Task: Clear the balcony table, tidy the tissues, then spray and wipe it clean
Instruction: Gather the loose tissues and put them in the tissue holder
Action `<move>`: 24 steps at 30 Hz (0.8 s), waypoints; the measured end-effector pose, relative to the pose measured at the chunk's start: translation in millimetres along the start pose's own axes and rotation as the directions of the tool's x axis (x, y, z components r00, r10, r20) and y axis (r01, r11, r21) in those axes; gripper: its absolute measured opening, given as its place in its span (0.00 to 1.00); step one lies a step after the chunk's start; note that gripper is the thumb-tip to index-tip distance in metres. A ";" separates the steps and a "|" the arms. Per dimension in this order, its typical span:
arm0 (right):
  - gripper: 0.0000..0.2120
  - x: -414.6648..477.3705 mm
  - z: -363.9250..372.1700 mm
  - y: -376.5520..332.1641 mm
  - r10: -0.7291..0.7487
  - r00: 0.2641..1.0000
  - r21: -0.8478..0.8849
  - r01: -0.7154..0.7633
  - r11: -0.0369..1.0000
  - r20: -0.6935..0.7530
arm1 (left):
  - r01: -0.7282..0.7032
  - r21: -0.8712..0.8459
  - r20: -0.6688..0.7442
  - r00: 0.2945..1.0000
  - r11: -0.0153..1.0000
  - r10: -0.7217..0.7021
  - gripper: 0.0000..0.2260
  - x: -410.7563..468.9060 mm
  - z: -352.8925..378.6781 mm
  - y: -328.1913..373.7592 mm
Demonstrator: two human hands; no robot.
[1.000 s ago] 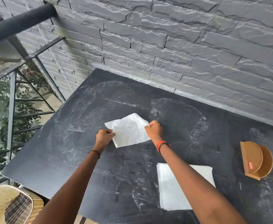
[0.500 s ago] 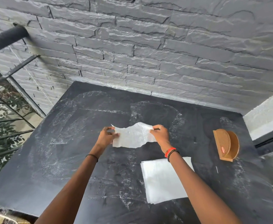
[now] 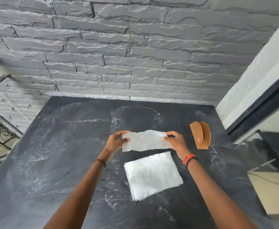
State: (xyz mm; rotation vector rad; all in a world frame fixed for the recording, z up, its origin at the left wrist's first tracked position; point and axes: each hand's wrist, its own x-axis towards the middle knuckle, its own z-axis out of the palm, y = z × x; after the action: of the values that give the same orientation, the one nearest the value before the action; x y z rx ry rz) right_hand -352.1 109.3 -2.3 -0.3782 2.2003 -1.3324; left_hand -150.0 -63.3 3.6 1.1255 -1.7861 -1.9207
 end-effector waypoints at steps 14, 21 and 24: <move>0.04 -41.6 -47.3 62.9 -0.008 1.000 -0.102 0.005 0.995 -0.025 | -0.072 0.198 -0.202 0.973 0.977 0.113 0.19 -62.5 61.0 -66.7; 0.04 -54.4 -35.8 106.6 0.090 0.996 -0.271 -0.086 0.959 0.000 | 0.038 0.353 -0.153 0.988 0.935 0.017 0.21 -83.3 66.7 -116.5; 0.08 -58.6 -37.5 109.5 0.082 0.997 -0.277 -0.082 0.957 -0.011 | 0.040 0.361 -0.138 0.990 0.932 0.011 0.22 -85.4 66.8 -120.8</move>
State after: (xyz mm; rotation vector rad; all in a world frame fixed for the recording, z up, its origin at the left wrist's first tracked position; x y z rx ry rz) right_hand -321.8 217.4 -67.3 -0.3845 2.3809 -0.9807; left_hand -105.3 65.1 -85.1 1.3541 -2.1129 -1.5098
